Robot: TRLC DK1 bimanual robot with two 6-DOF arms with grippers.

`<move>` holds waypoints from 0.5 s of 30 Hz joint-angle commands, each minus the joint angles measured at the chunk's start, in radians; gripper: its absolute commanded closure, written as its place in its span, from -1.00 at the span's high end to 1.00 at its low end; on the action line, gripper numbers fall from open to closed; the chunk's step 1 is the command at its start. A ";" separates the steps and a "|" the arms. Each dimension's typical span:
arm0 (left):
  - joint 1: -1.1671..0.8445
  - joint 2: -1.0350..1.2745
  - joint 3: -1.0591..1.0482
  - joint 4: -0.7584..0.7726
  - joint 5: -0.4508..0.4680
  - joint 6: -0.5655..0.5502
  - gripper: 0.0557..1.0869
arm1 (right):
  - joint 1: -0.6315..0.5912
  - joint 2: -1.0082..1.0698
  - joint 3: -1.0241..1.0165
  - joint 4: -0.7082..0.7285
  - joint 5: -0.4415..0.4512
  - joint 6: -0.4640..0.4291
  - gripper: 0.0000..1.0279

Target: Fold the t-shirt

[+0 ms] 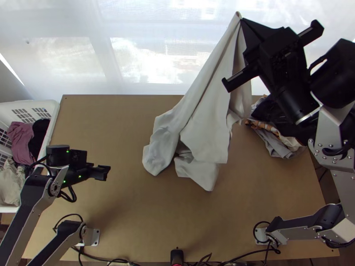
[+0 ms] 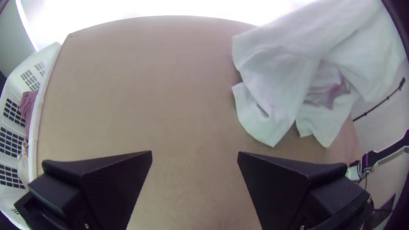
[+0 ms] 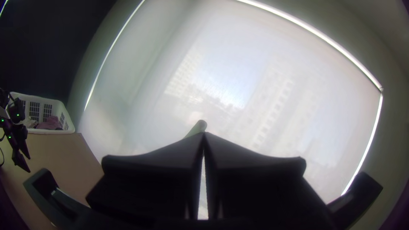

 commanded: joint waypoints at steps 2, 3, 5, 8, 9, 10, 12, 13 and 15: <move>-0.240 0.010 -0.049 -0.004 0.013 -0.030 0.90 | 0.006 -0.032 -0.049 -0.004 0.014 -0.011 -0.95; -0.260 0.025 -0.051 0.009 0.013 -0.030 0.90 | 0.006 -0.035 -0.057 -0.006 0.014 -0.011 -0.95; -0.288 0.060 -0.049 0.044 0.011 -0.028 0.90 | 0.006 -0.039 -0.074 -0.014 0.016 -0.011 -0.95; -0.325 0.120 -0.048 0.124 0.011 -0.027 0.90 | 0.007 -0.049 -0.104 -0.015 0.019 -0.011 -0.95; -0.338 0.145 -0.045 0.150 0.010 -0.027 0.90 | 0.009 -0.049 -0.110 -0.018 0.021 -0.011 -0.95; -0.355 0.172 -0.040 0.177 0.010 -0.028 0.90 | 0.010 -0.049 -0.115 -0.023 0.022 -0.011 -0.95; -0.384 0.237 -0.026 0.226 0.008 -0.033 0.90 | 0.015 -0.049 -0.118 -0.026 0.025 -0.015 -0.95; -0.398 0.269 -0.017 0.251 0.007 -0.036 0.90 | 0.016 -0.047 -0.118 -0.028 0.030 -0.018 -0.95; -0.432 0.330 0.006 0.300 0.007 -0.057 0.90 | 0.016 -0.045 -0.118 -0.038 0.034 -0.018 -0.95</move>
